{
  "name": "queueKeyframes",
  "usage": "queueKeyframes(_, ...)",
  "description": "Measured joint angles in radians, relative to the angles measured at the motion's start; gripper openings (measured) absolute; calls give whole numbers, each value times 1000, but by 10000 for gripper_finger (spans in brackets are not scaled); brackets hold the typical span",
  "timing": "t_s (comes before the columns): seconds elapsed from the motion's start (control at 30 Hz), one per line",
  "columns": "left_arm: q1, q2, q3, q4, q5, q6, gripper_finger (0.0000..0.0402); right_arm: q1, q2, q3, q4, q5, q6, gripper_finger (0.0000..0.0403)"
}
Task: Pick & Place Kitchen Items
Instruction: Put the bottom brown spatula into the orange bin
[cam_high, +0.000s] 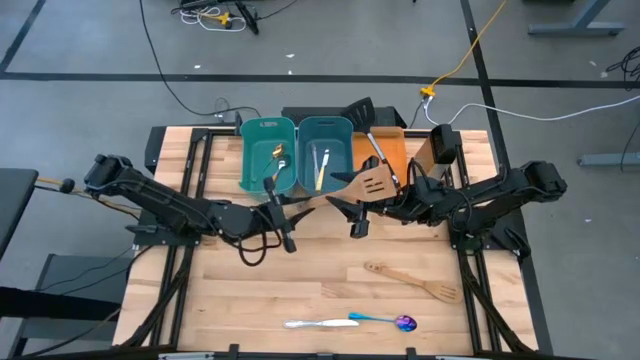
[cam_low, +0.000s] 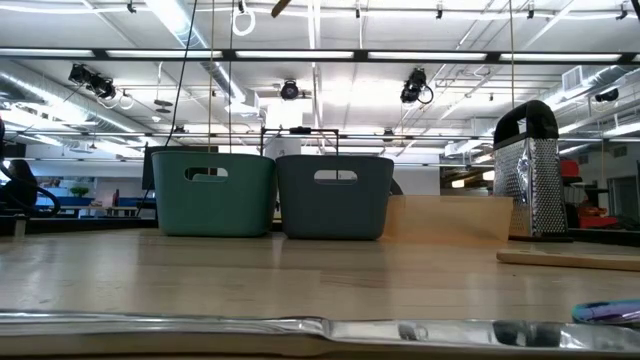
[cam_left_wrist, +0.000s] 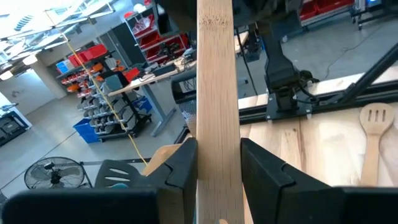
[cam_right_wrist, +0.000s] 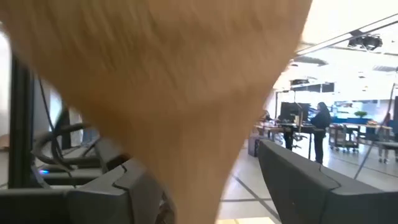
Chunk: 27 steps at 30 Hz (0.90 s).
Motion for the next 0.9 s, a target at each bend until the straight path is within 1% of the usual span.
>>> queueKeyframes(0.13,0,0,0,0,-1,6,101,0,0,0,-4,2,0,246)
queueKeyframes(0.27,0,0,0,0,-1,10,101,0,0,0,-5,2,0,214)
queueKeyframes(0.4,0,0,0,0,-2,10,101,0,0,0,-6,0,0,165)
queueKeyframes(0.6,0,0,0,-3,-6,16,101,1,0,0,-6,-14,9,74)
queueKeyframes(0.9,0,0,-1,-4,-4,7,101,0,0,0,-11,-6,38,73)
